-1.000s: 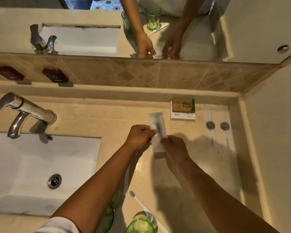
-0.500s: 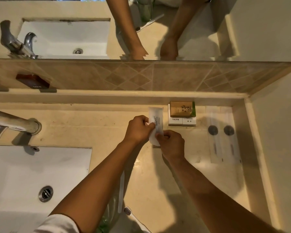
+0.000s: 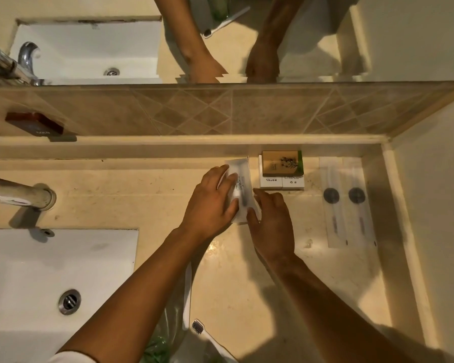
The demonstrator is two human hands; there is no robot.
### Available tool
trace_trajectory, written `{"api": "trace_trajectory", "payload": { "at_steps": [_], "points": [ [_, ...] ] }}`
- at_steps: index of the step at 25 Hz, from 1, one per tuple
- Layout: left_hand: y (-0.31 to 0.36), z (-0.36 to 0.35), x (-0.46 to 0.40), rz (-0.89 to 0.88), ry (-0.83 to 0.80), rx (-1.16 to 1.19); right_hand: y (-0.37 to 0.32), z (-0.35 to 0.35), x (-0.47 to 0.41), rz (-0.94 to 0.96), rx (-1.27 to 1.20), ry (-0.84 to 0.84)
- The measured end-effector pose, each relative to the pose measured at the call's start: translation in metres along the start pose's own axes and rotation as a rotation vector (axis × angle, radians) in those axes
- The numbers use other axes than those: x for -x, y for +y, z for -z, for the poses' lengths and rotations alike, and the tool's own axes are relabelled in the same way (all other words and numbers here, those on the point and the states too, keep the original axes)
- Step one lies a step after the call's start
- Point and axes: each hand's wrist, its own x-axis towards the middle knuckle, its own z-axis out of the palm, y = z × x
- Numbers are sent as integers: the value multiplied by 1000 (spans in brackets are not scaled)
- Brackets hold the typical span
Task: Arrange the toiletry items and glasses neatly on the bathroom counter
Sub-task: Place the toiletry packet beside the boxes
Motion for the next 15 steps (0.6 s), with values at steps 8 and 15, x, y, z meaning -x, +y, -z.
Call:
{"api": "trace_trajectory", "payload": {
  "at_steps": [8, 15],
  "points": [
    [-2, -2, 3, -14, -179, -143, -5, -2, -9, 104, 101, -168],
    [-2, -5, -3, 20, -169, -144, -8, -8, -19, 85, 136, -145]
  ]
}}
